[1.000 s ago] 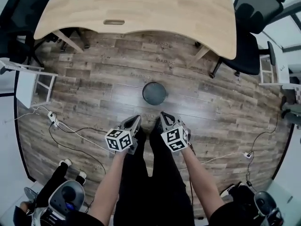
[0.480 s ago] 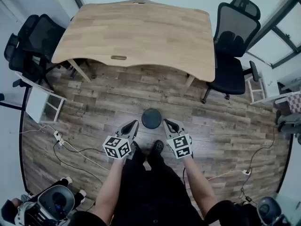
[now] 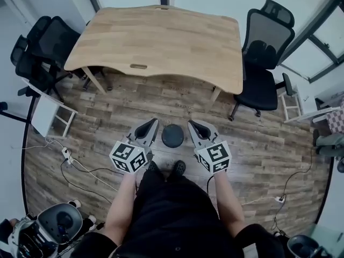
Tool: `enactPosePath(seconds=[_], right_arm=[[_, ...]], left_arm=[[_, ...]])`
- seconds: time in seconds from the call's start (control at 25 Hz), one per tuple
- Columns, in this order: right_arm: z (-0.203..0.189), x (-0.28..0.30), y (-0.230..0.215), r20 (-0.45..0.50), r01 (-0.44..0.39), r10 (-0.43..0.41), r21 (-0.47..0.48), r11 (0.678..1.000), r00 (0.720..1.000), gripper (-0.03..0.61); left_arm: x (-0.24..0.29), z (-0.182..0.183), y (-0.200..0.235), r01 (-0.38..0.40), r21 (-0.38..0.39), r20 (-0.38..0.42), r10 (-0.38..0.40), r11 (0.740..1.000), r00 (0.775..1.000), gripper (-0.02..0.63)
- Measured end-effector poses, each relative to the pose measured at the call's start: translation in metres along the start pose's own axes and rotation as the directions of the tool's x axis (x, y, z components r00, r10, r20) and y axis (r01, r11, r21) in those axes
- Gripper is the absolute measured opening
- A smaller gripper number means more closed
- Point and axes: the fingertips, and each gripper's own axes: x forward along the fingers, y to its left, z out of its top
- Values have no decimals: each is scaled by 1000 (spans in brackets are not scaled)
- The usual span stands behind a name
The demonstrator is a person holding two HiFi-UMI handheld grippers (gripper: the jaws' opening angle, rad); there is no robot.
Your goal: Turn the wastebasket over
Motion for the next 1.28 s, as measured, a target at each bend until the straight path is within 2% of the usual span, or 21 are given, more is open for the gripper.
enactPosePath(seconds=[0.16, 0.4, 0.6, 1.28], right_arm=[[32, -13, -11, 60, 11, -12, 16, 1000, 998, 32], [56, -30, -18, 114, 30, -35, 48, 998, 993, 32], [53, -43, -21, 131, 29, -38, 69, 997, 991, 32], [59, -54, -16, 151, 45, -52, 49, 998, 987, 32]], left_arm=[[1, 42, -12, 13, 84, 54, -17, 996, 998, 17], [-8, 65, -22, 18, 106, 84, -27, 994, 996, 17], [-12, 62, -26, 4, 104, 88, -13, 995, 996, 17], [-19, 58, -28, -25, 77, 79, 18, 997, 997, 17]])
